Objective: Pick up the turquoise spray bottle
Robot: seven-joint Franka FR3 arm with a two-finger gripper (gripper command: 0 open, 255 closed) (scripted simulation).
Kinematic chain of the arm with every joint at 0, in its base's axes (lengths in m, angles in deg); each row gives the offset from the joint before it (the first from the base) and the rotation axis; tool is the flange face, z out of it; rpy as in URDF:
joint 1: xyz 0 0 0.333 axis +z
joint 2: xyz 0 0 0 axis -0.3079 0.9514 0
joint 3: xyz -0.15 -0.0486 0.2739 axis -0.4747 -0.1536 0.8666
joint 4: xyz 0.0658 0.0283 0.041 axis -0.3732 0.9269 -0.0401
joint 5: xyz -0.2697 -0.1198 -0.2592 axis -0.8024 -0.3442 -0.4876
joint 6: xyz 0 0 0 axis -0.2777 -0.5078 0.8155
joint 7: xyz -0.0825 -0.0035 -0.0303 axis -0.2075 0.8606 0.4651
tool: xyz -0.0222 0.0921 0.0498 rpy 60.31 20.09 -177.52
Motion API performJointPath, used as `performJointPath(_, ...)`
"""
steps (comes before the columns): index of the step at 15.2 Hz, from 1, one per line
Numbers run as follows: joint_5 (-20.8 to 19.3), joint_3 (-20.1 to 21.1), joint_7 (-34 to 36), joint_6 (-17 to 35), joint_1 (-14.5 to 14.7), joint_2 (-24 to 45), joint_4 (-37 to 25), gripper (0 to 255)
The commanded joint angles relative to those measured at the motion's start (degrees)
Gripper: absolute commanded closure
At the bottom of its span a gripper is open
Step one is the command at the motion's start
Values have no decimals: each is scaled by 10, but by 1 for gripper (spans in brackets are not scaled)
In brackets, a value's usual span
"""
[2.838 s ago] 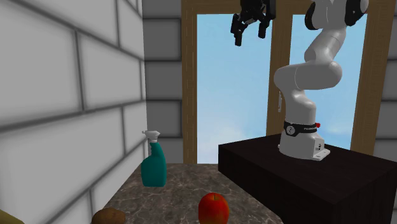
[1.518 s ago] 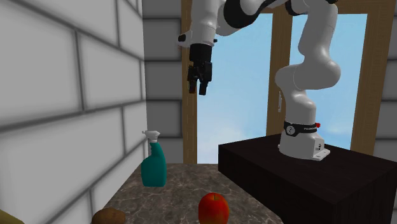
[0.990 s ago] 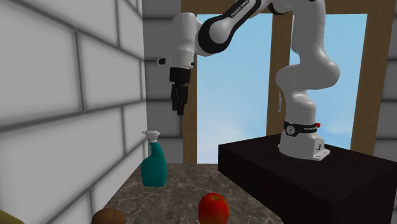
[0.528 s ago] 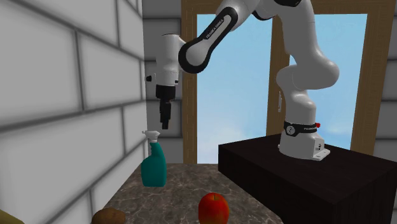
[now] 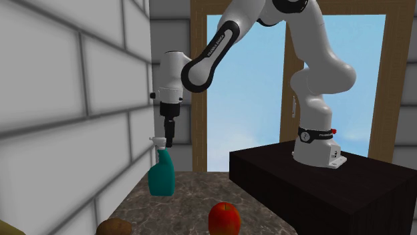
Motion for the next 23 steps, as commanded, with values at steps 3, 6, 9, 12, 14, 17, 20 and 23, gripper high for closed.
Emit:
performJointPath(3, 2, 1, 0, 17, -1, 16, 1, 0)
performJointPath(6, 2, 1, -1, 17, -1, 15, 2, 255)
performJointPath(9, 2, 1, 0, 17, -1, 15, 2, 255)
performJointPath(12, 2, 1, 0, 17, -1, 15, 2, 255)
performJointPath(14, 1, 1, 0, 11, -1, 10, 1, 255)
performJointPath(17, -1, -1, 0, -8, 1, -9, 0, 255)
performJointPath(20, -4, -2, 1, -27, 2, -26, -2, 255)
performJointPath(23, -6, -4, 1, -47, 3, -43, -4, 255)
